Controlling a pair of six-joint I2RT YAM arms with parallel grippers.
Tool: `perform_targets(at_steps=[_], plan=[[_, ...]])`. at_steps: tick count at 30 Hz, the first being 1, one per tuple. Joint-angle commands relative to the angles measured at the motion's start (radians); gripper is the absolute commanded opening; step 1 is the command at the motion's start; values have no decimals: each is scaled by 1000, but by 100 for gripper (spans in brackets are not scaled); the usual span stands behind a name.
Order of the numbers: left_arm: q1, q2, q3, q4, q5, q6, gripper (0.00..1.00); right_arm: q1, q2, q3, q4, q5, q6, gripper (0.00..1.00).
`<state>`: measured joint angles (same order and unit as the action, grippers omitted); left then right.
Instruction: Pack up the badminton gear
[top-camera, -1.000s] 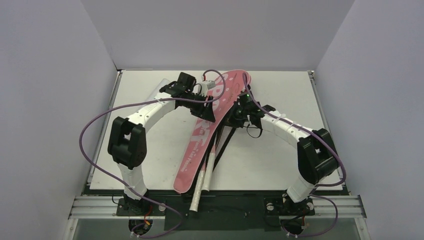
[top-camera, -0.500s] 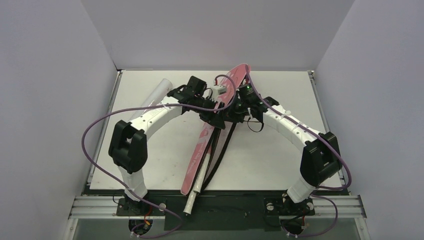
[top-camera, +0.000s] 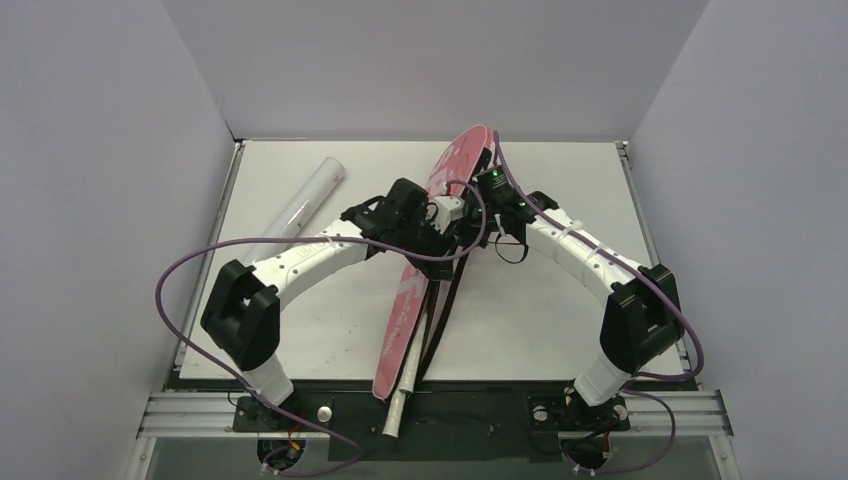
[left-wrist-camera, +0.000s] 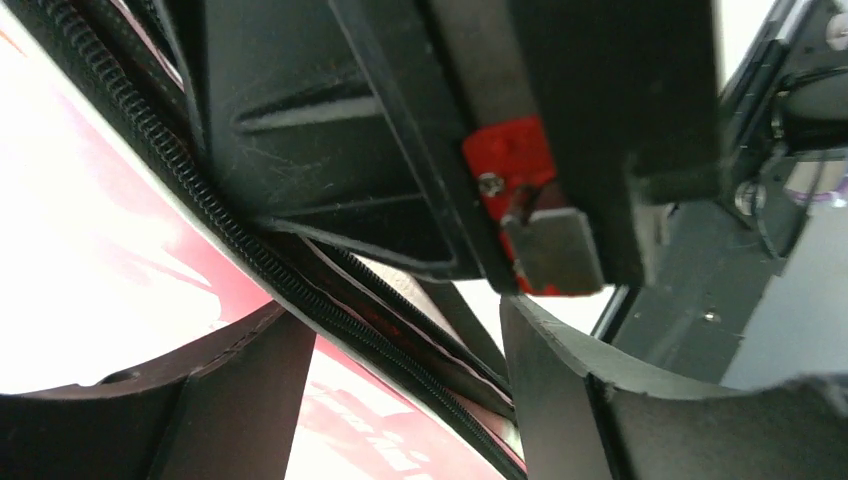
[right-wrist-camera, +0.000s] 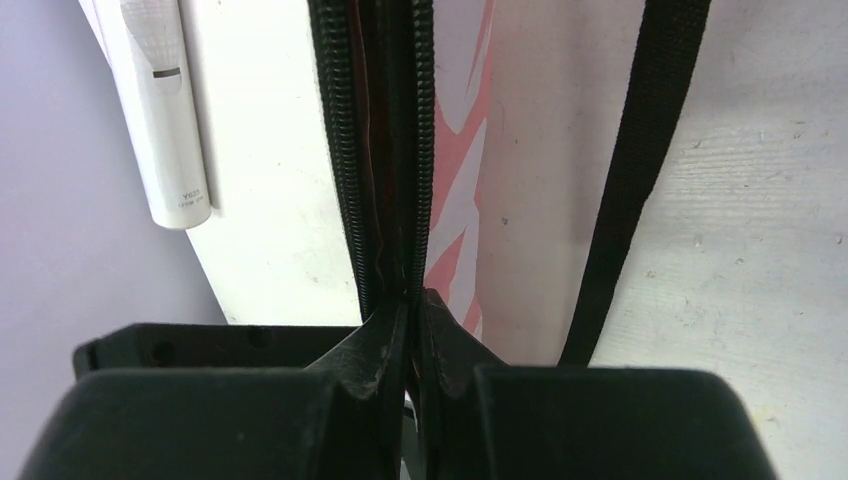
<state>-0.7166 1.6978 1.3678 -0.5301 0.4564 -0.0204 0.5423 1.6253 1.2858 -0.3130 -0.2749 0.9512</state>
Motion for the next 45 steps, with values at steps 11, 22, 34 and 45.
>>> perform_targets(at_steps=[11,22,34,45], plan=[[-10,-71,-61,38,-171,38,10,7,-60,41,75,-28,64,0],[25,-86,-21,3,-93,27,0,-92,-197,-26,61,-72,13,47],[27,-109,16,-42,-19,27,0,-237,-208,-93,233,-240,97,51],[37,-104,65,-89,19,34,0,-338,-201,-192,272,-313,16,54]])
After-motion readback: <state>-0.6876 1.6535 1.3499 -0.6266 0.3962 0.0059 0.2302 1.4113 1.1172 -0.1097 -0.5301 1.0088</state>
